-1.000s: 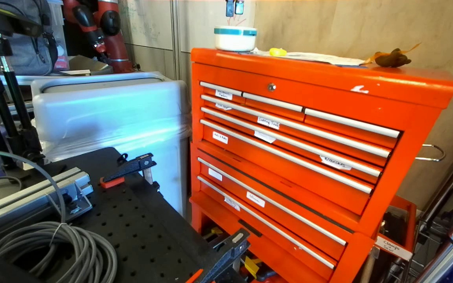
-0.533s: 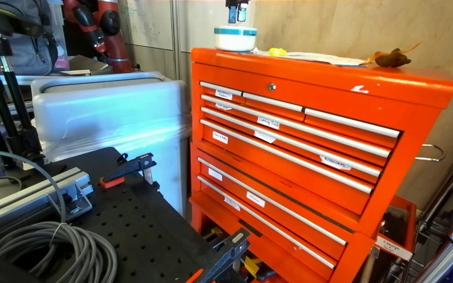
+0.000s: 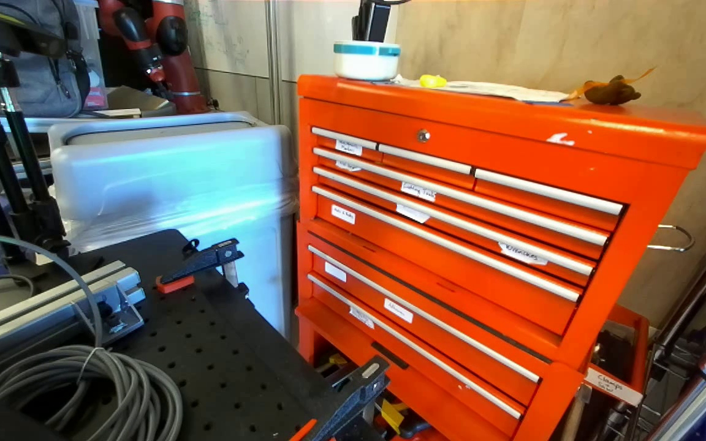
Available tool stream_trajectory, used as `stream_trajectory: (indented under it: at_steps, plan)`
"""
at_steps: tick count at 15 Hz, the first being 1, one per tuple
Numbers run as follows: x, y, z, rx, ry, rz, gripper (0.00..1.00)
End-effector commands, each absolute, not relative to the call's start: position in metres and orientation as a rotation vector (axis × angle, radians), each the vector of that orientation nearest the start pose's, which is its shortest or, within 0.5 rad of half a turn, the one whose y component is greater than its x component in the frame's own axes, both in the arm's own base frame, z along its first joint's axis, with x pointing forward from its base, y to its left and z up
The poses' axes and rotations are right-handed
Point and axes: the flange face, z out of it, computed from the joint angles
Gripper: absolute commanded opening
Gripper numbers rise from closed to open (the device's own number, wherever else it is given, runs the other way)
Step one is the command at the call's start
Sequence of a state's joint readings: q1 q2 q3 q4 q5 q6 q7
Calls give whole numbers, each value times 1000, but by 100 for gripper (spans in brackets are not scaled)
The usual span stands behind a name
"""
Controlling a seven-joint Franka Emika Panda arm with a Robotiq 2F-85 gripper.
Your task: Remove the turtle plush toy from the white pot and place it on top of the cabinet.
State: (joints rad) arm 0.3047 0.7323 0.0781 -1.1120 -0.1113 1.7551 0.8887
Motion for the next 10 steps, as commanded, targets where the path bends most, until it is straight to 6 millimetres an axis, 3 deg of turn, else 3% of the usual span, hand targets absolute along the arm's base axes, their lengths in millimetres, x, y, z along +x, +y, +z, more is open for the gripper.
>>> stream_trajectory:
  at_steps: [1, 2, 6, 10]
  plan:
    - [694, 250, 365, -3227, 776, 61, 5]
    - [694, 252, 370, -3230, 766, 48, 0]
    - [694, 259, 404, -3218, 739, 37, 2]
    - [690, 246, 449, -3192, 806, 137, 2]
